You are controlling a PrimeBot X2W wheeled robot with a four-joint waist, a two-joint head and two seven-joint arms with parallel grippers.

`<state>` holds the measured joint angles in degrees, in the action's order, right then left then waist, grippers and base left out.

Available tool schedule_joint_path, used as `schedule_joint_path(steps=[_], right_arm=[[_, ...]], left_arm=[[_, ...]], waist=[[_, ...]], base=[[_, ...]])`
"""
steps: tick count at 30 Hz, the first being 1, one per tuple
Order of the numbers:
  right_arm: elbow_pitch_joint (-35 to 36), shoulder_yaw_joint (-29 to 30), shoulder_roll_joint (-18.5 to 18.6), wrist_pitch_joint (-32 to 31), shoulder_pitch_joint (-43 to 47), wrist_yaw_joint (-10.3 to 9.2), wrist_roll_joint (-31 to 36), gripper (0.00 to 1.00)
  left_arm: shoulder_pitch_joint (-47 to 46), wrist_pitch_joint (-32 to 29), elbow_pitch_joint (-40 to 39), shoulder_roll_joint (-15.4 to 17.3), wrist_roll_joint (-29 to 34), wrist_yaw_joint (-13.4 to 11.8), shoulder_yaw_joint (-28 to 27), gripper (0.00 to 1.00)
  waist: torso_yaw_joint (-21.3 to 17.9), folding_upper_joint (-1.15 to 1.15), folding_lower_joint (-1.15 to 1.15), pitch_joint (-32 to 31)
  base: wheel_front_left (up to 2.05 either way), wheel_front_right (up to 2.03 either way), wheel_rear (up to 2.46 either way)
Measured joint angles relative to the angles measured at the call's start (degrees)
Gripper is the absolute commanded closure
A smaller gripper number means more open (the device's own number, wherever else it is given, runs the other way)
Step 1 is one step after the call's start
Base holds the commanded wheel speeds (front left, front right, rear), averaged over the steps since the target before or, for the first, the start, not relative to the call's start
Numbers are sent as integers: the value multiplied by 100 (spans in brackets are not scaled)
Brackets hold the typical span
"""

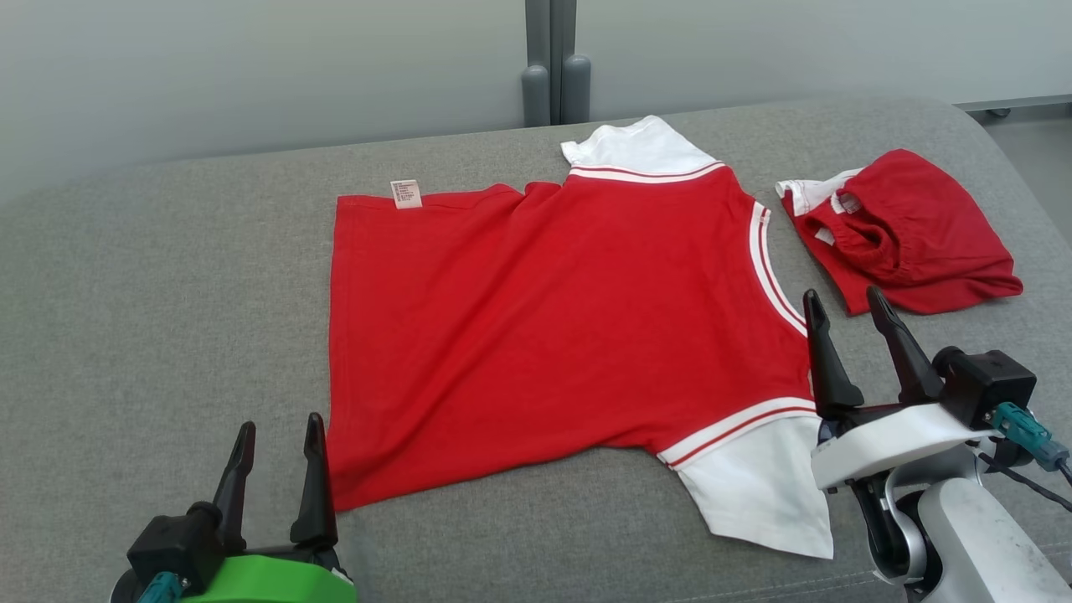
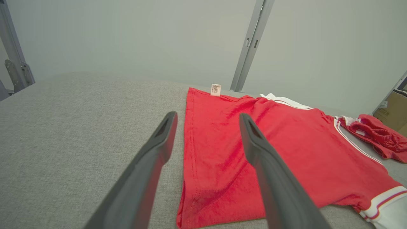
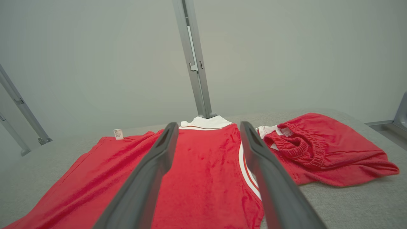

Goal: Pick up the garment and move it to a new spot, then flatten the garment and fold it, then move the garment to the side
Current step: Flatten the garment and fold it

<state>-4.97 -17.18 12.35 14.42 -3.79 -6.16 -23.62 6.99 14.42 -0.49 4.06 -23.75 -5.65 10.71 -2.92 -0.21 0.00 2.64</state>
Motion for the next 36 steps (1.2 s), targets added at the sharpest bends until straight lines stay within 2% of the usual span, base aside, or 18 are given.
schedule_joint_path(steps=[11, 20, 36], right_arm=[[-204, -15, 2, 0, 268, 62, -1, 0], [-587, -162, 56, 0, 572, 230, -10, 0], [-1126, -354, -7, -35, 845, 611, -319, 0]], left_arm=[[183, -49, 299, -42, -218, 19, 192, 0], [302, -441, 757, -109, -1157, 145, 205, 0], [-35, -634, 1284, -115, -1852, 216, 31, 0]], waist=[[-10, 0, 0, 95], [-59, 0, 0, 309], [-307, 0, 0, 703]], base=[[0, 0, 0], [0, 0, 0], [0, 0, 0]])
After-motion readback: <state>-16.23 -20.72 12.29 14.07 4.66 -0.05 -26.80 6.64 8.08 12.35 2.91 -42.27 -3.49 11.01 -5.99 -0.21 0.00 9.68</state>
